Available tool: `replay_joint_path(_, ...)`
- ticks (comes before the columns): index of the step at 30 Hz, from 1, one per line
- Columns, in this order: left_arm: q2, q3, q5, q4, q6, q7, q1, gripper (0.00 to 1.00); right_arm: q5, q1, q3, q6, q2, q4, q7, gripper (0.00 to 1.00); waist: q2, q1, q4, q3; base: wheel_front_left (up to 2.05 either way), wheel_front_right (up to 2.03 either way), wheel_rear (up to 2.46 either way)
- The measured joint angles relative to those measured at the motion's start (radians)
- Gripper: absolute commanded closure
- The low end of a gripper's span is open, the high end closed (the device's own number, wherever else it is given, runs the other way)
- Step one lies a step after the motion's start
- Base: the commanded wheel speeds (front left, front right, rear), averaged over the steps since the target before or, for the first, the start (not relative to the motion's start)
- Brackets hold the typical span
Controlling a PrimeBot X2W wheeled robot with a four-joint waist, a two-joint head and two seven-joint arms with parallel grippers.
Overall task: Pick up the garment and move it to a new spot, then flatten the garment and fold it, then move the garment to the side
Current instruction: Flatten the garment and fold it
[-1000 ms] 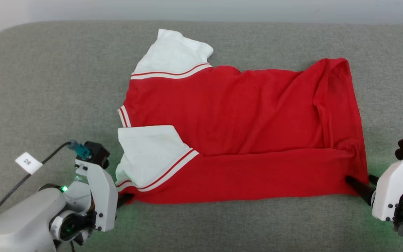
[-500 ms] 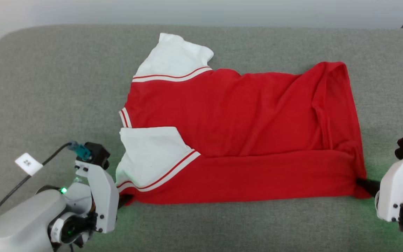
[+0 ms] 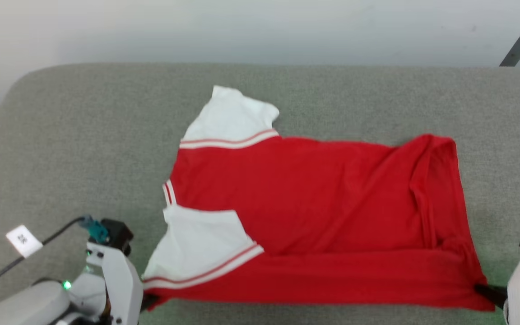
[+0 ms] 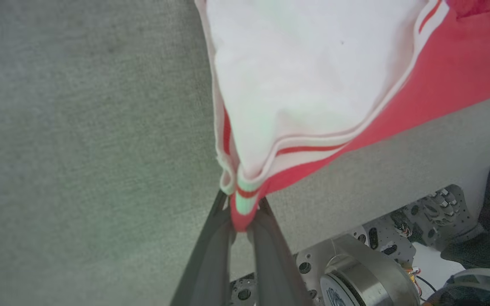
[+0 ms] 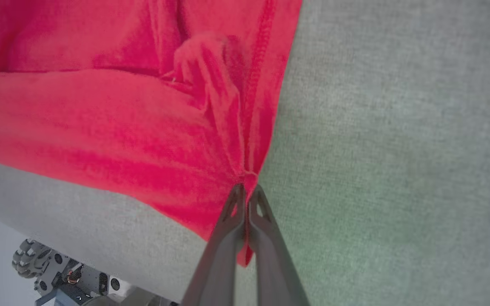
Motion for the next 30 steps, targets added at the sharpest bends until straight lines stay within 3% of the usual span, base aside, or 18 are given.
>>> replay_joint_path(6,0.027,-0.013,-0.006,-0.073,0.036,-0.003,0.04,1.0,-0.003,0.075,-0.034,0.0,0.016,-0.042,0.025,1.0,0.0,0.0,0.008,-0.024,0.0,0.0,0.0)
replay_joint_path(11,-0.002,-0.023,-0.021,-0.059,0.044,-0.012,0.067,1.0,-0.031,0.093,-0.038,0.0,0.06,-0.043,0.016,1.0,0.0,0.0,0.005,-0.035,0.0,0.0,0.0)
replay_joint_path(12,-0.009,-0.02,-0.023,-0.049,0.044,-0.017,0.068,1.0,-0.035,0.093,-0.035,0.0,0.065,-0.041,0.012,0.81,0.0,-0.0001,0.005,-0.036,0.0,0.0,0.0)
replay_joint_path(14,-0.017,-0.022,-0.023,-0.033,0.043,-0.017,0.068,0.58,-0.036,0.093,-0.028,0.0,0.072,-0.04,0.011,0.6,0.0,0.0,0.002,-0.037,0.0,0.0,0.0)
replay_joint_path(16,-0.025,-0.018,-0.03,-0.02,0.04,-0.018,0.069,0.4,-0.039,0.091,-0.022,0.0,0.077,-0.038,0.003,0.0,0.0,-0.0001,-0.002,-0.038,0.0,0.0,0.0)
replay_joint_path(17,-0.027,-0.017,-0.031,-0.018,0.04,-0.017,0.068,0.13,-0.043,0.09,-0.019,0.0,0.077,-0.037,0.001,0.0,0.0,-0.0001,-0.004,-0.038,0.0,0.0,0.0)
replay_joint_path(18,-0.027,-0.014,-0.035,-0.017,0.04,-0.013,0.067,0.03,-0.043,0.09,-0.016,0.0,0.077,-0.038,-0.005,0.0,0.0,0.0,-0.006,-0.038,0.0,0.0,0.0)
replay_joint_path(25,0.02,0.012,-0.033,-0.05,0.062,0.033,0.011,0.0,-0.049,0.078,-0.019,0.0,0.073,-0.051,-0.077,0.0,0.0,0.0,-0.021,-0.036,0.0,0.0,0.0)
replay_joint_path(30,0.042,0.048,-0.008,-0.077,0.052,0.061,-0.079,0.0,-0.059,0.062,-0.026,0.0,0.074,-0.093,-0.172,0.0,0.0,0.0,-0.038,-0.027,0.0,0.0,0.0)
